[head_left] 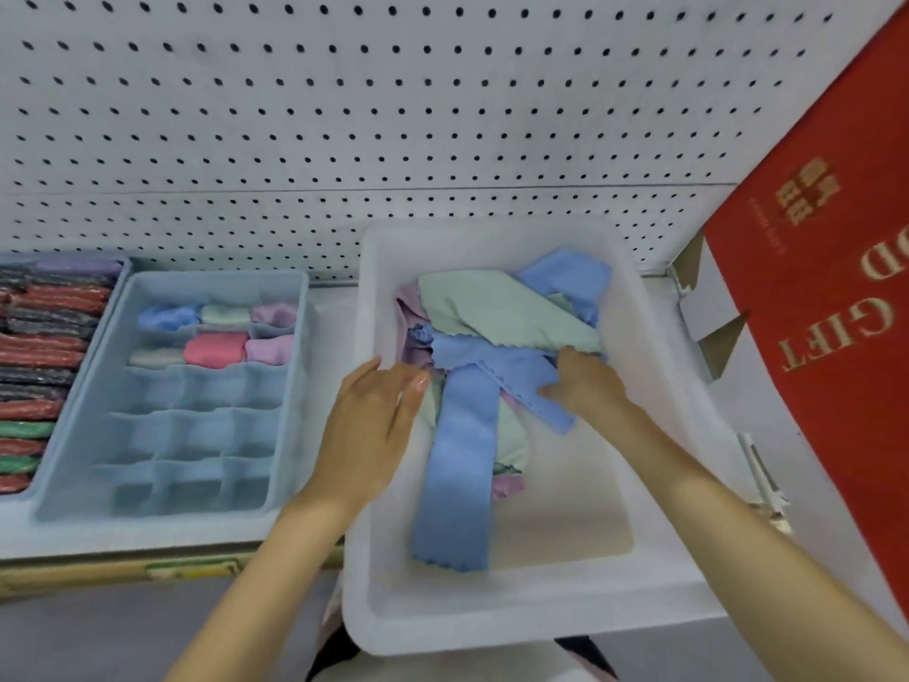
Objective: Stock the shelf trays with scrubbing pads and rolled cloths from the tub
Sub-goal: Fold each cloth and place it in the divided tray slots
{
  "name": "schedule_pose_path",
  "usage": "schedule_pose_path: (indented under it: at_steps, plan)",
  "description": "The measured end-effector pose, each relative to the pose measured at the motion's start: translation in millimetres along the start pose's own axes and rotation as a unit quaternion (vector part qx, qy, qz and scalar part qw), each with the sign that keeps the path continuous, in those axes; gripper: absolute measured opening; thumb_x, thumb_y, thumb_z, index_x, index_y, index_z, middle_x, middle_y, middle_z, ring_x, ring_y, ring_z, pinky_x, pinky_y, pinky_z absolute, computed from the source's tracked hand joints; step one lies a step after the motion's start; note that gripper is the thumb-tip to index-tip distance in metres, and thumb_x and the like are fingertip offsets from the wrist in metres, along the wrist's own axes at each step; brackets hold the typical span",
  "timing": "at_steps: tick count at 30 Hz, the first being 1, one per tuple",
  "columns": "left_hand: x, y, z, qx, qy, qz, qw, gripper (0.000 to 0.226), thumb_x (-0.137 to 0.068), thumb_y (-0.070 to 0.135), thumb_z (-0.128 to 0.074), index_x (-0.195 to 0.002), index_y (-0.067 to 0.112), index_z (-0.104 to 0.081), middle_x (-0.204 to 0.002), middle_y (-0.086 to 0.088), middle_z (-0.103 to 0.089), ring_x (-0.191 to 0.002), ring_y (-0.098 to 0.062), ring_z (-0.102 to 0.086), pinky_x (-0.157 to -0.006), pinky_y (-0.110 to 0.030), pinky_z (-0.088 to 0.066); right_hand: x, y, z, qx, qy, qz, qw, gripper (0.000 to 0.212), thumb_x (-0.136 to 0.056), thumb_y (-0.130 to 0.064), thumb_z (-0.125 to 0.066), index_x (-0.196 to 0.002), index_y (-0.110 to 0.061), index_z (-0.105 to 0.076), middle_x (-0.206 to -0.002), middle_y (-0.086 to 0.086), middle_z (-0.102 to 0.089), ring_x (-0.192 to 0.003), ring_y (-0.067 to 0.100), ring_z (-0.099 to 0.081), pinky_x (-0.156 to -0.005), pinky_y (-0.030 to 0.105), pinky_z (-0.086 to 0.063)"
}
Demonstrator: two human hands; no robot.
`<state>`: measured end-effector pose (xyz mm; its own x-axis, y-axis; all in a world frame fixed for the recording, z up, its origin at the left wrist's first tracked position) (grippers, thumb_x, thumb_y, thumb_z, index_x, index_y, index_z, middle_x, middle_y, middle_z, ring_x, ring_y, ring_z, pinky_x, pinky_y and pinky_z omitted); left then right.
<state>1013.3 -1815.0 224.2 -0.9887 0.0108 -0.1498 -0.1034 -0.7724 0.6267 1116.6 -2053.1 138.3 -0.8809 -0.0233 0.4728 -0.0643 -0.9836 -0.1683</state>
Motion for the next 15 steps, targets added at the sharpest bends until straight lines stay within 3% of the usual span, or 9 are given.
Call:
schedule_pose_path:
  at_steps: [1, 3, 4, 7, 9, 12, 15]
  plan:
    - [0, -1, -1, -0.002, -0.011, 0.002, 1.0, 0.05, -0.099, 0.039, -0.023, -0.099, 0.013, -0.066, -0.094, 0.003, -0.069, -0.094, -0.009, -0.052, -0.106, -0.004, -0.011, 1, 0, 2, -0.021, -0.006, 0.007, 1.0, 0.012, -0.09, -0.02, -0.058, -0.094, -0.01, -0.054, -0.094, 0.009, -0.059, -0.101, 0.027, -0.057, -0.073, 0.031, -0.042]
    - [2, 1, 0, 0.012, -0.014, 0.013, 1.0, 0.053, -0.098, 0.044, -0.02, -0.101, 0.016, -0.065, -0.095, 0.005, -0.068, -0.094, -0.009, -0.055, -0.108, -0.008, -0.016, 5, 0, 15, -0.093, 0.016, 0.062, 0.994, 0.029, -0.086, -0.011, -0.058, -0.064, -0.017, -0.04, -0.065, 0.001, -0.045, -0.077, 0.021, -0.051, -0.058, 0.029, -0.033]
    - [5, 4, 3, 0.036, -0.01, 0.03, 0.999, 0.052, -0.097, 0.048, -0.022, -0.103, 0.018, -0.064, -0.097, 0.007, -0.067, -0.095, -0.007, -0.055, -0.107, -0.01, -0.021, 12, -1, 26, -0.129, 0.046, 0.105, 0.985, 0.035, -0.084, -0.008, -0.059, -0.06, -0.017, -0.035, -0.059, -0.002, -0.038, -0.069, 0.02, -0.045, -0.055, 0.03, -0.028]
    - [5, 28, 16, 0.132, 0.021, 0.078, 0.988, 0.049, -0.088, 0.058, -0.03, -0.114, 0.028, -0.059, -0.106, 0.018, -0.061, -0.097, 0.008, -0.053, -0.088, -0.005, -0.034, 50, -13, 70, -0.207, 0.112, 0.217, 0.947, 0.024, -0.084, -0.005, -0.061, -0.067, -0.008, -0.045, -0.058, 0.004, -0.036, -0.059, 0.015, -0.031, -0.053, 0.026, -0.025]
    - [-6, 56, 23, 0.178, 0.013, 0.056, 0.982, 0.049, -0.084, 0.059, -0.037, -0.121, 0.031, -0.053, -0.108, 0.024, -0.056, -0.092, 0.014, -0.052, -0.08, 0.0, -0.033, 77, -25, 99, -0.226, 0.089, 0.283, 0.928, 0.014, -0.085, -0.003, -0.06, -0.073, -0.008, -0.055, -0.064, 0.013, -0.046, -0.06, 0.01, -0.033, -0.054, 0.022, -0.028]
    - [-27, 101, 32, 0.223, -0.024, -0.006, 0.974, 0.051, -0.084, 0.047, -0.051, -0.133, 0.029, -0.045, -0.113, 0.017, -0.054, -0.085, 0.007, -0.05, -0.082, -0.002, -0.034, 117, -45, 145, -0.229, 0.046, 0.368, 0.9, 0.01, -0.086, -0.008, -0.059, -0.081, -0.015, -0.064, -0.076, 0.008, -0.062, -0.064, 0.009, -0.046, -0.061, 0.019, -0.037]
    - [-39, 129, 38, 0.262, -0.1, -0.039, 0.959, 0.044, -0.08, 0.033, -0.065, -0.12, 0.022, -0.052, -0.114, 0.012, -0.06, -0.07, 0.015, -0.054, -0.068, -0.002, -0.04, 151, -54, 185, -0.241, 0.023, 0.407, 0.881, 0.007, -0.089, -0.01, -0.061, -0.085, -0.008, -0.066, -0.076, 0.008, -0.063, -0.067, 0.008, -0.05, -0.061, 0.021, -0.039]
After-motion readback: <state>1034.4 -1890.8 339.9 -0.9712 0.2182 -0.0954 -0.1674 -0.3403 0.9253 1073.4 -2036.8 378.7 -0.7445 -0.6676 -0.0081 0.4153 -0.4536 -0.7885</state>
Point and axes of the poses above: each hand's wrist, its own x-axis away from the middle knuckle, its own z-axis out of the back of the hand, y = z × x, the point moved 5 cm from there along -x, towards the middle knuckle
